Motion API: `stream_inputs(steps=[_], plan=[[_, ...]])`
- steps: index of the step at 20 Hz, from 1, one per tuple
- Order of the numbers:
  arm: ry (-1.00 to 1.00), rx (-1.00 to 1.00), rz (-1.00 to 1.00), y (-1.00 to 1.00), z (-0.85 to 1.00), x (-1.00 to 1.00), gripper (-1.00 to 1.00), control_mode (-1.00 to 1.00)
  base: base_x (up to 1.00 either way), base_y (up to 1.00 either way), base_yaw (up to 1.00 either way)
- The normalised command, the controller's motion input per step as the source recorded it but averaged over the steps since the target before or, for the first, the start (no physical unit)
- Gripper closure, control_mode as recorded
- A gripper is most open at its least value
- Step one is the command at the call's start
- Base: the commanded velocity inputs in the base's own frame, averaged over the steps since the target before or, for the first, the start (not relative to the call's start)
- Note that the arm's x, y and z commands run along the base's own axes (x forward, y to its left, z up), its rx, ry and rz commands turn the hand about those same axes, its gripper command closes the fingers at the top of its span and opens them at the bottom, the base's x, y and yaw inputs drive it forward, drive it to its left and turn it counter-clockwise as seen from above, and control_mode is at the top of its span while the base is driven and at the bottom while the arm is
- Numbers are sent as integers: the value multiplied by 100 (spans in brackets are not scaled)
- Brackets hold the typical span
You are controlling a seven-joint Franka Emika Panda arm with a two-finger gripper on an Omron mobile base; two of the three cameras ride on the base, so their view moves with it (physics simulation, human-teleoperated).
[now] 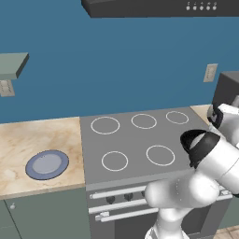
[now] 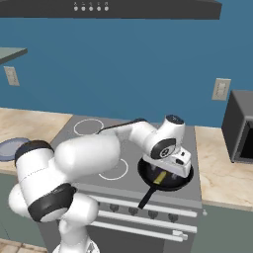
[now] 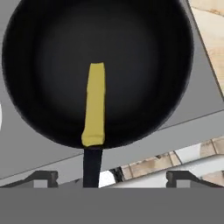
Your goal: Pick up the butter stick and place it in the pan. Then turn on the burner for the pan.
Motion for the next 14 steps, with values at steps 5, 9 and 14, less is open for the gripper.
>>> stream_inputs(steps=[5,9,14], plan=[[-29,0,9,-33,0,-90,-100,-100,0,0,0],[-29,0,8,-28,0,-82,-100,-100,0,0,0],[-26,-2,7,-3,-18,-60,-100,-100,0,0,0]])
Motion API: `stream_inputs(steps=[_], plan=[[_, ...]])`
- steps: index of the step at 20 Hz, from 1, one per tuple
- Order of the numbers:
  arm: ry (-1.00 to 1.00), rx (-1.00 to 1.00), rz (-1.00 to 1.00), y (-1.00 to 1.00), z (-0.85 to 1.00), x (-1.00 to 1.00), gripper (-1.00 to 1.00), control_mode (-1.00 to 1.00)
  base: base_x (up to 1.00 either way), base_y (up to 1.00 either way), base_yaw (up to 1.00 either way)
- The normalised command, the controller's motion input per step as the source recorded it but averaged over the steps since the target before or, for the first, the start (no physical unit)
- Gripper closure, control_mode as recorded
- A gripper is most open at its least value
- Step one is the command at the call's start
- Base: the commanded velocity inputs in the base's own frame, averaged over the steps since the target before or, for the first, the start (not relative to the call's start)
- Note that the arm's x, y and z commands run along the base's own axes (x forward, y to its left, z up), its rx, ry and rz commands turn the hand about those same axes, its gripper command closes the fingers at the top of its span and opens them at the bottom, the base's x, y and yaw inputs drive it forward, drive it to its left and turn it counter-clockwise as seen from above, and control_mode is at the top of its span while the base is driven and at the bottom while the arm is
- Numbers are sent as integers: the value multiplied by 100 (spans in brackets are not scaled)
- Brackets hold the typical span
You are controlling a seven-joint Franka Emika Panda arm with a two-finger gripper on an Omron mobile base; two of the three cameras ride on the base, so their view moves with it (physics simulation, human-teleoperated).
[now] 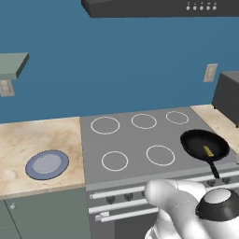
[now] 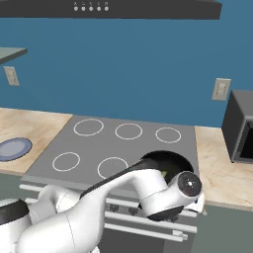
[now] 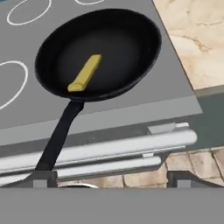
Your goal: Pick up the butter stick and place it in the pan. Then turn on the burner for the pan.
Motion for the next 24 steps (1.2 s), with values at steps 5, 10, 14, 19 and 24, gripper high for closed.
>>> stream_inputs(steps=[5,10,14,19,24], plan=[[-27,-3,4,0,-47,-56,-100,-100,0,0,0],[-32,-1,4,0,-45,-38,-100,-100,0,0,0],[-29,-1,3,0,-28,-17,-100,-100,0,0,0],[-26,-1,0,1,-15,0,-100,-100,0,0,0],[-19,0,0,1,-7,0,-100,-100,0,0,0]])
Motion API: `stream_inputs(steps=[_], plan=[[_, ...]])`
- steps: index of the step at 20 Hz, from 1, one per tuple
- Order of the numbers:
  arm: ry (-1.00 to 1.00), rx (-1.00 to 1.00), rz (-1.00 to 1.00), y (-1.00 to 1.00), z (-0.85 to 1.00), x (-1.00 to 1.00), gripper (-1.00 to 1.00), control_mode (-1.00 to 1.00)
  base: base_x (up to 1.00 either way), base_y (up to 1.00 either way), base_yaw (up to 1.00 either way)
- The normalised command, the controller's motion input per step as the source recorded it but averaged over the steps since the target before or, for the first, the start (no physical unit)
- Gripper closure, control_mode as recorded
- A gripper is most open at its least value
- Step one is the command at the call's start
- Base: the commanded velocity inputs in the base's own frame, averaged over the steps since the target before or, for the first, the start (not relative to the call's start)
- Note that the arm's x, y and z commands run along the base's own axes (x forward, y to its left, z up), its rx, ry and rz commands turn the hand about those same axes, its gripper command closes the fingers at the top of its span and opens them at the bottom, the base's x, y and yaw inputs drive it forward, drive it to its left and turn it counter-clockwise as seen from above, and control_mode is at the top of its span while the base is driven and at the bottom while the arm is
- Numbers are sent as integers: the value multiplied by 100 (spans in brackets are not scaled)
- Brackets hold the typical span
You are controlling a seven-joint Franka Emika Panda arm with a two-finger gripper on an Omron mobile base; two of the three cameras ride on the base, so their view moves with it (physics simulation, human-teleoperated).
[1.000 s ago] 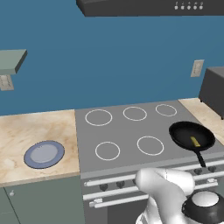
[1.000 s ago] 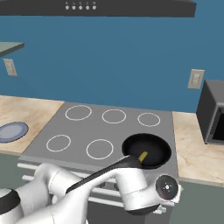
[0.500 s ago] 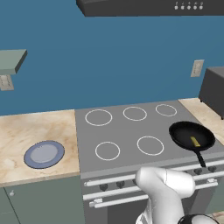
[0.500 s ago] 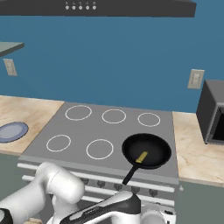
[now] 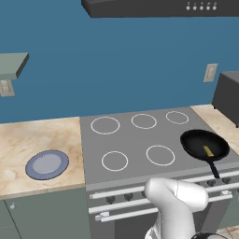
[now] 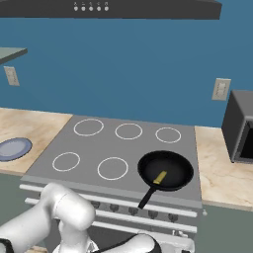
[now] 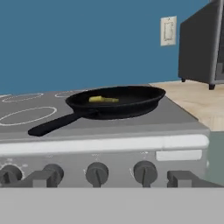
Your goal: Pick up the butter stick and place it in the pan. Then turn on the burner for the pan.
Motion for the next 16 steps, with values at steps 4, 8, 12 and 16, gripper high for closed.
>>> stream_inputs(steps=[4,8,12,16], plan=[[-15,0,1,0,-12,0,-100,-100,0,0,0],[-6,0,1,0,-11,1,-100,-100,0,0,0],[0,0,0,0,-3,17,-100,-100,0,0,0],[0,1,0,0,-8,18,-100,-100,0,0,0]])
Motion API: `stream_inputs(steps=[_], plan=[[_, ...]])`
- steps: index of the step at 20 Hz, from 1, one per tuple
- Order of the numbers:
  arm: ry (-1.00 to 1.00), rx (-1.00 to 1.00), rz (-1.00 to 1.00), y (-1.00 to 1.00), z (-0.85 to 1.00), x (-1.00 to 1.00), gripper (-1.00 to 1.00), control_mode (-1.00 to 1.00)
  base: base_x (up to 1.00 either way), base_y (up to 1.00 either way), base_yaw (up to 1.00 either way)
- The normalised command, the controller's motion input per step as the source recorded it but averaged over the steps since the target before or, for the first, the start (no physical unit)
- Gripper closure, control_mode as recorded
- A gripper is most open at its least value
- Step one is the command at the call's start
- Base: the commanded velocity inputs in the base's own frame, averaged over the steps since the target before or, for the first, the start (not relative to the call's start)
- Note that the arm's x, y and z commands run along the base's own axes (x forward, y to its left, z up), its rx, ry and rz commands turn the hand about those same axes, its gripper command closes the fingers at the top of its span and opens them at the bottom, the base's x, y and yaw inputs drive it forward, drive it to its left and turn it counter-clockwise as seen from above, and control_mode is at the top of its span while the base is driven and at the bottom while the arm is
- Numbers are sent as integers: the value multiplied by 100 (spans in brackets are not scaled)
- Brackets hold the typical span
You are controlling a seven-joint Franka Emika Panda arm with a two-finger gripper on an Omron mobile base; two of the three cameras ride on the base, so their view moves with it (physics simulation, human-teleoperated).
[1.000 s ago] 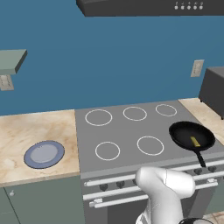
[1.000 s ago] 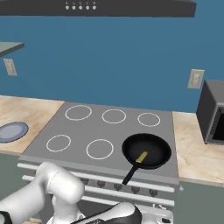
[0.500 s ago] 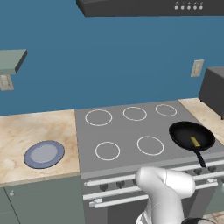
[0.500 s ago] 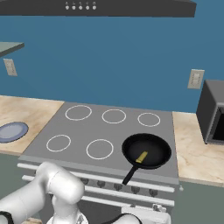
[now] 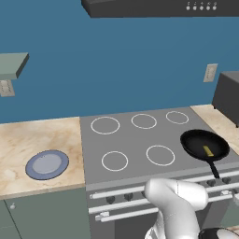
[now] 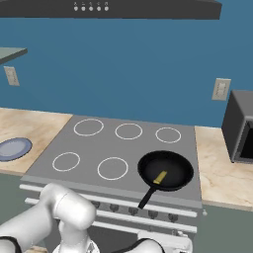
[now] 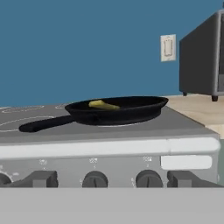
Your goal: Pick up the butter stick and place it in the pan. Then turn on the burner for the pan.
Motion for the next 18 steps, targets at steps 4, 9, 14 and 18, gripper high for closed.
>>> stream_inputs(steps=[4,9,14,18], plan=[[-8,5,0,-3,-26,12,-100,-100,0,0,0],[-11,9,0,-15,-21,8,-100,-100,0,0,0],[-12,10,0,-25,-4,6,-100,-100,0,0,0],[-8,2,0,-5,-10,12,-100,-100,0,0,0]])
